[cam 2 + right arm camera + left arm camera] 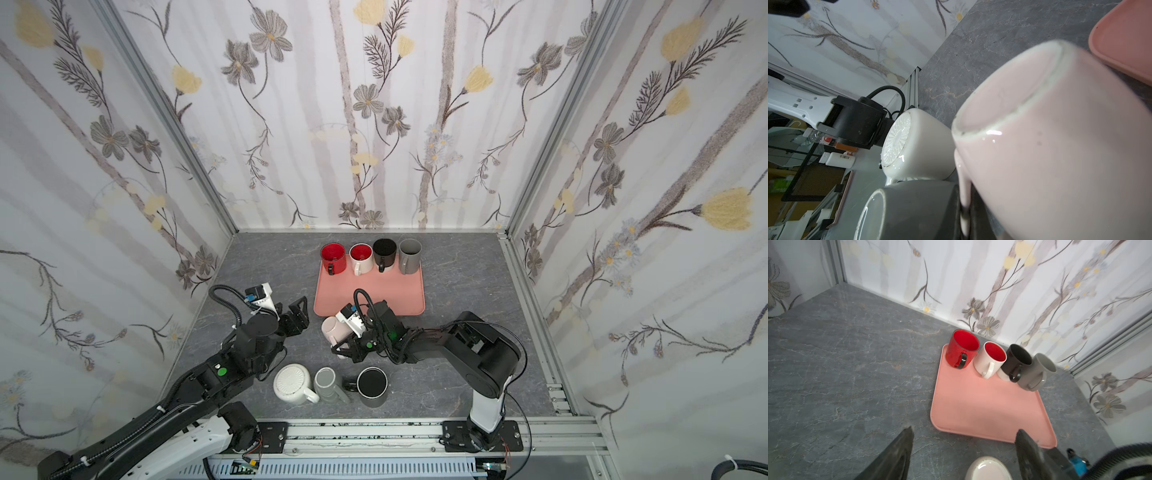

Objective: Turn the mug right side up
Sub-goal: 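Lift the pink mug and rotate its opening toward the left gripper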

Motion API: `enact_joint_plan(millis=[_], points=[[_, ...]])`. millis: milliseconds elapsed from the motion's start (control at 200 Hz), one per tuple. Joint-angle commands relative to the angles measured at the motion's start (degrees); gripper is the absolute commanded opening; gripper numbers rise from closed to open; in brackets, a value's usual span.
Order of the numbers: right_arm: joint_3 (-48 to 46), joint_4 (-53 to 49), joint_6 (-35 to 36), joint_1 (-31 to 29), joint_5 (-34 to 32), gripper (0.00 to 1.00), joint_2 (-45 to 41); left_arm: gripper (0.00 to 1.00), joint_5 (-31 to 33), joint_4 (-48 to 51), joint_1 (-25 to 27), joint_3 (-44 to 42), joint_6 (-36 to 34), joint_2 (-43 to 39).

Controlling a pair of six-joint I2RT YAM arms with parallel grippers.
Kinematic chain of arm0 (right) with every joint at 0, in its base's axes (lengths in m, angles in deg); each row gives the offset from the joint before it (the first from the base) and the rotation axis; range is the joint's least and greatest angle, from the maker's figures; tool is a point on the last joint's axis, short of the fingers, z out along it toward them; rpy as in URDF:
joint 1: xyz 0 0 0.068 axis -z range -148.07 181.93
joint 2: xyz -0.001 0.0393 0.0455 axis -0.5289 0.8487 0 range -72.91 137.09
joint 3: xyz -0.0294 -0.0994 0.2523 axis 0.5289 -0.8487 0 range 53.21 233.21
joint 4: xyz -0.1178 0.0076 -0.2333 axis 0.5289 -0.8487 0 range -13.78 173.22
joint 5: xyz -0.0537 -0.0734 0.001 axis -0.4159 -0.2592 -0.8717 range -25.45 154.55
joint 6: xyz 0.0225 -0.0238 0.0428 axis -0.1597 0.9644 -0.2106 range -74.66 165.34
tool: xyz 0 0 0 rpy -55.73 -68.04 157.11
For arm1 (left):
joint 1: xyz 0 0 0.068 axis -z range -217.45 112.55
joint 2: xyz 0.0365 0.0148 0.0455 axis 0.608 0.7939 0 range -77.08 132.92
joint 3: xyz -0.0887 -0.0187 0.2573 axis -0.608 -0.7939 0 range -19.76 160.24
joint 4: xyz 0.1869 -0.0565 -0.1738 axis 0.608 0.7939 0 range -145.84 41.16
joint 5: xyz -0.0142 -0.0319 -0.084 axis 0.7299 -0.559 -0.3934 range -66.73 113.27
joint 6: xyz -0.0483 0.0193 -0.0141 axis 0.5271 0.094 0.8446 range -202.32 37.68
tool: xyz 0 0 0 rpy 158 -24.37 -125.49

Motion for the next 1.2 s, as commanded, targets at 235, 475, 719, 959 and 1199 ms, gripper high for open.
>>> enact_joint_plan(millis=[235, 475, 719, 959, 1199], points=[[-2.4, 5.68, 1.35, 0.29, 0.7, 0.0, -1.13, 0.93, -21.18, -8.6, -7.1, 1.16, -0.13, 14.81], [-3.44, 5.98, 1.72, 0.48, 0.2, 0.0, -1.4, 0.77, -22.55, -7.28, -7.36, 4.26, -1.18, 26.13], [-3.98, 5.6, 2.06, 1.0, -0.99, 0.09, -1.4, 0.64, -24.75, -8.89, -6.89, 4.26, -0.09, 31.1], [-5.46, 4.11, 1.91, 1.26, -4.29, 0.38, -3.08, 0.64, -24.89, -9.71, -5.02, 4.31, 0.78, 32.12], [-5.24, -2.96, 0.24, 0.85, -12.51, 0.5, -6.52, 0.67, -24.41, -10.6, -4.51, 3.6, 1.48, 30.95]])
